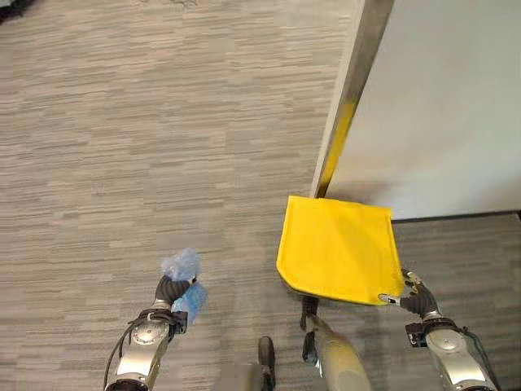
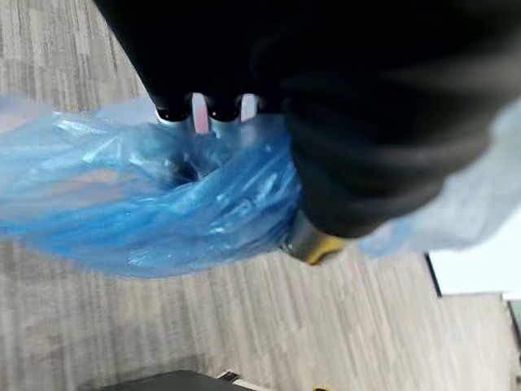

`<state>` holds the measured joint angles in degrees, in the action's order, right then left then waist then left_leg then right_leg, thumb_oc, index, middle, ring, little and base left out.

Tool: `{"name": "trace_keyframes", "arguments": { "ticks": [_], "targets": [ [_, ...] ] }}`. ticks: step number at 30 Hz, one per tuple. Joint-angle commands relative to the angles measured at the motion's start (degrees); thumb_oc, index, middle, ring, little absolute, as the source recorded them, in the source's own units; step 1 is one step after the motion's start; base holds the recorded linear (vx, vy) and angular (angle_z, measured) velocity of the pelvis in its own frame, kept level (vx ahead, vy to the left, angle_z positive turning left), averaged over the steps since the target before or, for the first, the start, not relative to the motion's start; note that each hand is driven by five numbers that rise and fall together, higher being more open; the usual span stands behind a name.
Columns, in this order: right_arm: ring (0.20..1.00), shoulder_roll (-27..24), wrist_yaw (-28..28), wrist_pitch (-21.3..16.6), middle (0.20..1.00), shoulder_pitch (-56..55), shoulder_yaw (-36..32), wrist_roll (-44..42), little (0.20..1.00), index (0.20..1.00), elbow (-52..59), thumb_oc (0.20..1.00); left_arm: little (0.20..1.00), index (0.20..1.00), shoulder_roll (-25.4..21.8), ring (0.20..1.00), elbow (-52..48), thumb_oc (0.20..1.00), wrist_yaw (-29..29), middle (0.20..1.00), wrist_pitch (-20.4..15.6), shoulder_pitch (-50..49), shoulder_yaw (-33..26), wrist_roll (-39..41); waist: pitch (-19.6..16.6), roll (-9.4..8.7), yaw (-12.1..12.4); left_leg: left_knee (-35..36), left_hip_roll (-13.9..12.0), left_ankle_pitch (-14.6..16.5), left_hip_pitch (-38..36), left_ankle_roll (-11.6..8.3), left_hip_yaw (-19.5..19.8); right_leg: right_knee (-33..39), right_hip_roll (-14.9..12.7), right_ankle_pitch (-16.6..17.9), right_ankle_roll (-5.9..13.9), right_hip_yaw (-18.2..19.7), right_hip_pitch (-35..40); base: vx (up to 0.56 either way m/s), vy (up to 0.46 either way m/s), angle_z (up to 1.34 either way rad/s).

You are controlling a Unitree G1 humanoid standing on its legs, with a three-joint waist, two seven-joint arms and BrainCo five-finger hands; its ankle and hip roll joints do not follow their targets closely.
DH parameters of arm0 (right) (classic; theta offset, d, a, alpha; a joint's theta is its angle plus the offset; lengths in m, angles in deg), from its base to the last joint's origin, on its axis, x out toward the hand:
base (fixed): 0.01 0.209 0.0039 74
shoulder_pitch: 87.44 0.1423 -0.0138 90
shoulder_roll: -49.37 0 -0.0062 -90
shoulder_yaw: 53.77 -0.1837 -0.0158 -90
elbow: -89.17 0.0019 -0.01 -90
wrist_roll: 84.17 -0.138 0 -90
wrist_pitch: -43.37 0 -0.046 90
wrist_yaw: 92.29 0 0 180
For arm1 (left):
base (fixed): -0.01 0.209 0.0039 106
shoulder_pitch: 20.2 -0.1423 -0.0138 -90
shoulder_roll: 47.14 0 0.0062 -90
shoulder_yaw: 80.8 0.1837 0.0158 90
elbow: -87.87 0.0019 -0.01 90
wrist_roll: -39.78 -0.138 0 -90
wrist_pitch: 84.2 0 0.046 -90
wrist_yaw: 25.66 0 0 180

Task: Gather garbage on tea table into small bin, then transfer packed bag to large trash can.

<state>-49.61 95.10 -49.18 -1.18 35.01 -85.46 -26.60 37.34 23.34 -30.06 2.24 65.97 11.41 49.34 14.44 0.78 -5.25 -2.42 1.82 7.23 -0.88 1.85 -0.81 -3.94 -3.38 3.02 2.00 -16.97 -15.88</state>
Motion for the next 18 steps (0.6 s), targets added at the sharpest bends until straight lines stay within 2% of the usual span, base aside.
{"name": "trace_keyframes", "arguments": {
  "ticks": [1,5,7,12,15,16,18],
  "targets": [
    [1.000,-0.7,2.2,-1.2,1.000,0.0,-1.8,-3.8,1.000,1.000,-0.2,1.000,0.200,0.200,-3.5,0.200,-2.2,0.200,0.2,0.200,-3.4,0.1,-2.1,-0.1,-4.3,-2.88,-1.8,-7.8,3.3,9.9,-2.8,-2.54,-1.7,6.4,-2.0,5.3,5.35,4.9,-2.1,0.08,-0.038,0.32],
    [1.000,-0.5,3.4,-1.6,1.000,1.0,-2.6,-4.3,1.000,1.000,-0.9,1.000,0.200,0.200,-3.5,0.200,-2.3,0.200,-0.2,0.200,-3.6,0.3,-2.7,0.3,-4.3,-2.65,-1.7,-5.4,3.1,9.6,-3.0,-2.21,-2.0,7.2,-0.9,5.5,5.56,5.2,-3.1,-0.01,0.003,-0.08],
    [1.000,1.4,2.8,-1.5,1.000,2.5,-1.6,-6.7,1.000,1.000,-2.7,1.000,0.200,0.200,-3.3,0.200,-2.2,0.200,-0.1,0.200,-3.7,-0.1,-3.0,0.3,-3.9,-3.19,-1.0,-3.9,3.6,9.2,-2.7,-1.61,-2.9,7.6,-0.3,6.4,6.17,6.3,-4.0,-0.05,0.028,-0.26],
    [1.000,4.1,-1.1,-0.7,1.000,5.9,5.4,-8.5,1.000,1.000,-4.9,1.000,0.200,0.200,-2.7,0.200,-1.6,0.200,1.3,0.200,-3.5,0.3,-0.9,-0.2,-3.4,-3.12,0.5,-2.4,4.6,9.0,-3.8,-0.72,-3.1,7.0,-0.6,7.0,6.40,7.2,-4.6,-0.02,0.028,-0.27],
    [1.000,6.2,-3.4,-1.0,1.000,11.1,12.2,-10.2,1.000,1.000,-4.1,1.000,0.200,0.200,-1.9,0.200,-1.5,0.200,1.9,0.200,-3.9,1.9,1.9,-0.2,-2.7,-2.17,1.9,-2.2,5.2,9.2,-4.5,-0.28,-2.0,6.5,-1.4,7.1,6.12,6.7,-4.8,0.01,0.004,0.00],
    [1.000,6.2,-3.4,-1.0,1.000,11.1,12.2,-10.2,1.000,1.000,-4.1,1.000,0.200,0.200,-2.0,0.200,-1.5,0.200,1.9,0.200,-3.9,1.9,1.9,-0.2,-2.7,-2.21,1.8,-2.2,5.2,9.1,-4.4,-0.28,-2.0,6.5,-1.5,7.1,6.12,6.6,-4.8,0.01,-0.010,0.04],
    [1.000,6.9,-3.3,-1.5,1.000,17.1,16.7,-10.5,1.000,1.000,-3.1,1.000,0.200,0.200,-1.9,0.200,-1.8,0.200,1.6,0.200,-4.4,3.3,3.9,0.4,-2.1,-1.73,3.3,-2.6,5.5,9.0,-3.8,-0.23,-1.2,6.5,-2.1,7.2,6.00,5.7,-5.2,-0.02,-0.021,0.22]
  ]
}}
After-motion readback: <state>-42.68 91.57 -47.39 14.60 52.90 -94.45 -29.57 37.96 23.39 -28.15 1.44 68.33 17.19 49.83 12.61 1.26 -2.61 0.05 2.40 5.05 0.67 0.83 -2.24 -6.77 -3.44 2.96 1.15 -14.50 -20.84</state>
